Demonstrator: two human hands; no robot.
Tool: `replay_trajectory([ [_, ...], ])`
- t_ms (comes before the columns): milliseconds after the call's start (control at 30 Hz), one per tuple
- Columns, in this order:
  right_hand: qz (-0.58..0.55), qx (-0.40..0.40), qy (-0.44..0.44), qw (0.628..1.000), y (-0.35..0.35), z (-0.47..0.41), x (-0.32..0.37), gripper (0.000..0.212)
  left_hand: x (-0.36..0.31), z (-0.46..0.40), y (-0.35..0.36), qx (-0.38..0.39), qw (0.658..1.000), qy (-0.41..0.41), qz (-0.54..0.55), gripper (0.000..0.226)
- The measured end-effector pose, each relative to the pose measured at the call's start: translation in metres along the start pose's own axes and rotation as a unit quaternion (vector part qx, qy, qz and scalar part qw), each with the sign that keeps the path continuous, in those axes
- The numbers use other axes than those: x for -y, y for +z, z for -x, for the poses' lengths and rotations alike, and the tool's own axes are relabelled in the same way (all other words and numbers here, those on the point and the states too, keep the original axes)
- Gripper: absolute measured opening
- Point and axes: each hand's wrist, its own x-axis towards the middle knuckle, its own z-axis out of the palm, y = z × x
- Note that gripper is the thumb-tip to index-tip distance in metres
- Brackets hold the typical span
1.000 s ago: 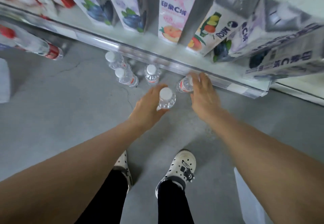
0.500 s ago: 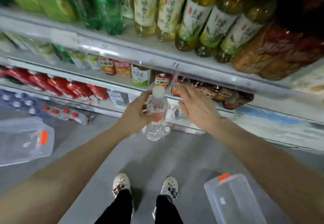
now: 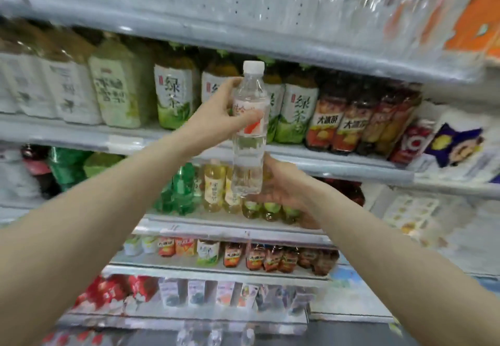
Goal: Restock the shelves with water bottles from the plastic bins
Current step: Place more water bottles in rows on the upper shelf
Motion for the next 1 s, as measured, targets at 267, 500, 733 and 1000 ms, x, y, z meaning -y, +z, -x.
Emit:
replay_trajectory([
  [267, 0.145, -0.117, -0.124, 0.975, -0.009, 0.028, 0.136, 0.053, -0.111, -0.073, -0.063, -0.056, 0.994, 0.086, -0.042, 0.090],
  [500, 0.478, -0.338, -0.407, 0.701, -0.053, 0.058, 0.264, 0.038, -0.190, -0.142, -0.089, -0.123, 0.986, 0.099, -0.047, 0.068],
  [733, 0.575, -0.447, -0.446, 0.521, -0.126, 0.030, 0.361, 0.038, -0.203, -0.210, -0.082, -0.149, 0.979, 0.122, -0.072, 0.065],
  [1000, 0.602, -0.394, -0.416, 0.556, -0.174, -0.030, 0.402, 0.044, -0.164, -0.275, -0.052, -0.158, 0.984, 0.067, -0.053, 0.072],
])
